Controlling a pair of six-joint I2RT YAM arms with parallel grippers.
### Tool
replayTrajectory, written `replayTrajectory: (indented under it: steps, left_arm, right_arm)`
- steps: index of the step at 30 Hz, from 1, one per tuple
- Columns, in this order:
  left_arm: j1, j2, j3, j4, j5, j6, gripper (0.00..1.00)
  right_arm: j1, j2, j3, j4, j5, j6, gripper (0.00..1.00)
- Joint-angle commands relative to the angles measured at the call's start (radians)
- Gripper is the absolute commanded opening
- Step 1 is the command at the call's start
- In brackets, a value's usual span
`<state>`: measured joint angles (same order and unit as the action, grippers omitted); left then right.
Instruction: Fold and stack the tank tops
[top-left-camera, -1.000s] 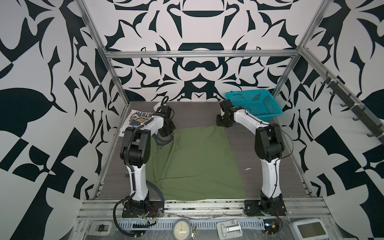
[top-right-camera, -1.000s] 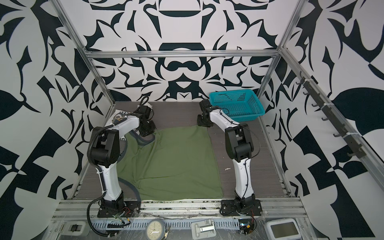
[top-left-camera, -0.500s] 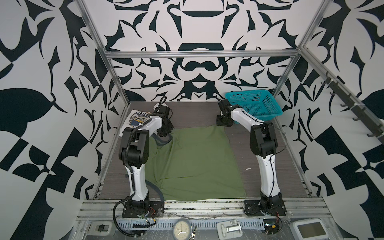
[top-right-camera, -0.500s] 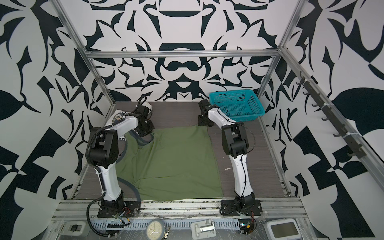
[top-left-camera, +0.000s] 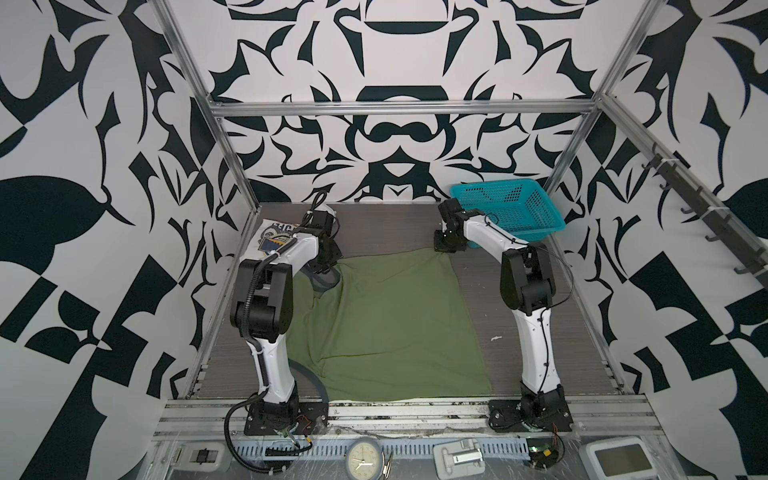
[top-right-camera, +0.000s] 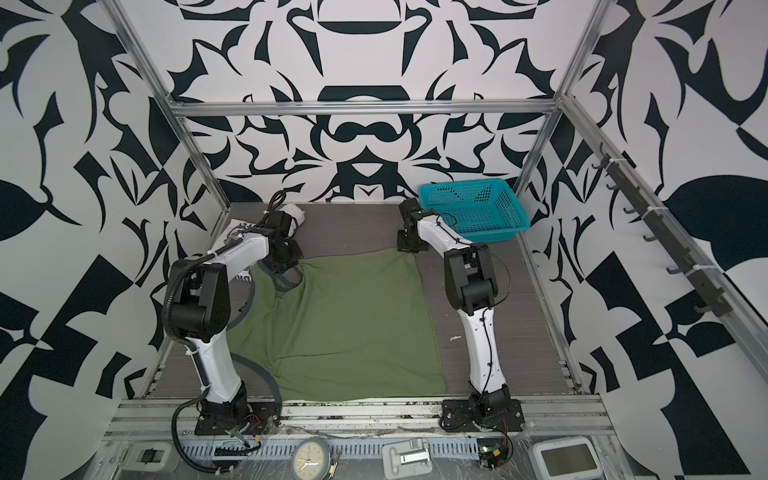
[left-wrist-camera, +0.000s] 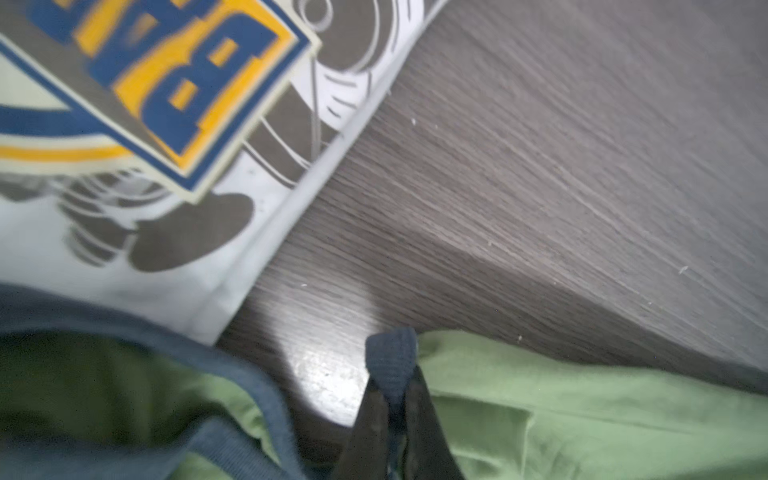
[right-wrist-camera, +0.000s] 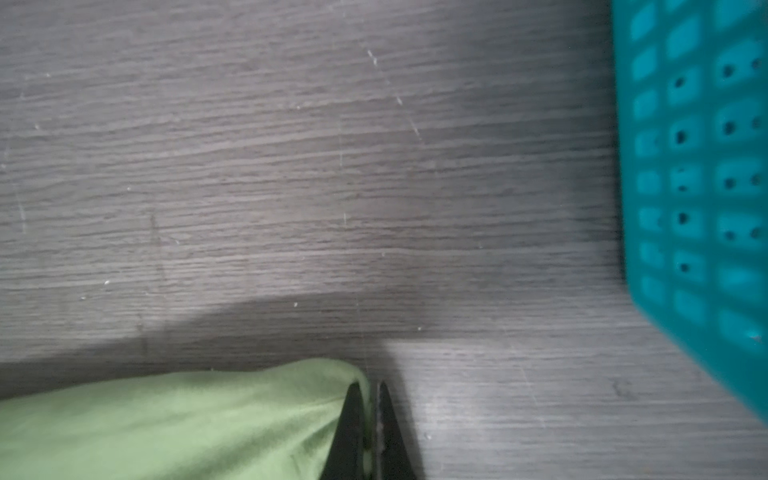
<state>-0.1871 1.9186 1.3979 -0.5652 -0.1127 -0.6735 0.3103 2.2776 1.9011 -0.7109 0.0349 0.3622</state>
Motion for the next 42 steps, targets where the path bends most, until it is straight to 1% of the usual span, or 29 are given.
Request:
replayTrajectory:
  steps: [1,5,9,12,17,21,23,25,26,27,28,29,31,32,34,36,39,42]
  left_arm:
    - [0.022,-0.06,-0.021,-0.006,-0.048,0.011,0.0]
    - [0.035,-0.073,-0.029,0.013,-0.027,0.012,0.0]
    - [0.035,-0.05,0.006,0.019,0.022,0.024,0.0]
    - [0.034,-0.008,0.067,0.006,0.052,0.038,0.0]
    - [0.031,0.084,0.188,-0.005,0.059,0.054,0.0]
    - [0.013,0.181,0.309,-0.044,0.061,0.088,0.05]
    - [-0.001,0.227,0.379,-0.073,0.052,0.105,0.12]
    - [-0.013,0.262,0.445,-0.107,0.035,0.122,0.18]
    - [-0.018,0.278,0.481,-0.127,0.024,0.131,0.22]
    - [-0.021,0.287,0.512,-0.145,0.014,0.136,0.3]
    - [-0.024,0.297,0.546,-0.175,-0.009,0.14,0.41]
    - [-0.026,0.301,0.579,-0.209,-0.039,0.143,0.51]
    - [-0.029,0.292,0.627,-0.277,-0.092,0.143,0.64]
    - [-0.032,0.277,0.637,-0.304,-0.115,0.141,0.68]
    - [-0.045,0.226,0.621,-0.321,-0.142,0.141,0.73]
    - [-0.071,0.161,0.565,-0.32,-0.167,0.144,0.77]
    - [-0.105,0.07,0.449,-0.296,-0.157,0.134,0.78]
    - [-0.122,0.002,0.309,-0.226,-0.093,0.102,0.75]
  right_arm:
    - [-0.016,-0.105,0.012,-0.005,0.059,-0.019,0.0]
    - [-0.033,-0.13,0.003,0.004,0.046,-0.021,0.0]
    - [-0.042,-0.113,0.042,-0.008,0.023,-0.022,0.0]
    - [-0.043,-0.084,0.093,-0.021,0.016,-0.021,0.0]
    - [-0.055,-0.005,0.227,-0.079,0.019,-0.024,0.0]
    - [-0.063,0.027,0.292,-0.107,0.038,-0.025,0.0]
    - [-0.065,0.03,0.314,-0.113,0.053,-0.029,0.0]
    - [-0.071,0.032,0.337,-0.125,0.06,-0.029,0.03]
    - [-0.072,0.034,0.351,-0.132,0.061,-0.03,0.06]
    - [-0.073,0.033,0.363,-0.138,0.064,-0.03,0.1]
    - [-0.076,0.032,0.376,-0.147,0.067,-0.032,0.21]
    - [-0.076,0.032,0.393,-0.162,0.073,-0.036,0.29]
    - [-0.076,0.023,0.403,-0.179,0.077,-0.044,0.4]
    - [-0.075,0.01,0.394,-0.181,0.079,-0.048,0.44]
    - [-0.073,-0.027,0.349,-0.177,0.079,-0.045,0.49]
    - [-0.07,-0.073,0.284,-0.163,0.061,-0.042,0.51]
    - [-0.05,-0.16,0.137,-0.126,0.027,-0.038,0.51]
    - [-0.015,-0.247,-0.034,-0.076,0.003,-0.031,0.5]
